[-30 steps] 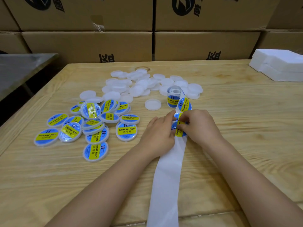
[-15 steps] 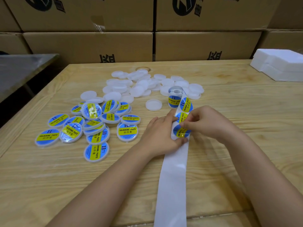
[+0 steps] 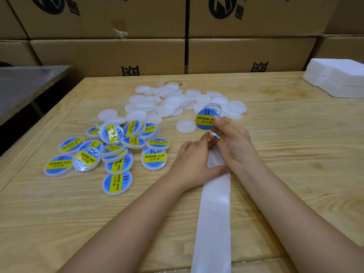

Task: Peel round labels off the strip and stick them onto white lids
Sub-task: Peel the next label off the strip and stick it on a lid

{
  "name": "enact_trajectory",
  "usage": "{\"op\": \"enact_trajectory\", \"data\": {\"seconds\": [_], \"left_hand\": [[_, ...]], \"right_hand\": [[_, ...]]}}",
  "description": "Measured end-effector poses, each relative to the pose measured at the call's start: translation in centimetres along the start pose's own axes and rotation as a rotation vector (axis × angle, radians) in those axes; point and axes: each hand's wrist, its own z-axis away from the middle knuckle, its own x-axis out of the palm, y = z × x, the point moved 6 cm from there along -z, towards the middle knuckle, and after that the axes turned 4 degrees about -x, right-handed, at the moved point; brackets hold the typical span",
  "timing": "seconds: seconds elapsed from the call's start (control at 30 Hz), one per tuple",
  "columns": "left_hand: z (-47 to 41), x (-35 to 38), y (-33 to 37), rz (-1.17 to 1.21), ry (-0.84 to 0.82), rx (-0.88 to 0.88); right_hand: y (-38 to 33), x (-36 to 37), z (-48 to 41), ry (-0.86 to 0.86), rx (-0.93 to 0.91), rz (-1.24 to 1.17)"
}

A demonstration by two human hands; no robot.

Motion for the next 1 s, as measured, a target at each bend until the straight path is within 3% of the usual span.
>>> {"op": "enact_trajectory", "data": {"seconds": [0.13,0.23,0.33,0.43,0.67,0.83,1.0], "left_hand": [[-0.1,-0.2,0.0,0.191,-0.027,-0.037],[-0.3,-1.2,-0.6,0.259,0.069,-0.075],[-0.3,-1.8,-2.2,0.033,0.156,-0.241],[-0.4,-1.2,-2.5,-0.242,0.119,-0.273],[0.2,-2.1,-1.9,-0.390,0.267,-0.214],[0.3,-2.7,-1.5,-0.347,0.299,-0.184],[0.6,-3.7,-1.0,-0.308,0.380,-0.171]], "right_hand": [[0.8,-0.9,-0.4,0.063,-0.010,-0.016],[0.7,-1.3,-0.7,0.049,-0.016,-0.041],[0.7,-1.4,-0.8,0.053,-0.033,-0.050],[0.7,-1.4,-0.7,0.055,-0.056,-0.026],[0.3,-1.5,-0.7,0.037,-0.115,-0.049],[0.1,-0.7,-0.2,-0.102,-0.220,0.170],[0.5,0.8,0.6,-0.252,-0.376,0.560]]}}
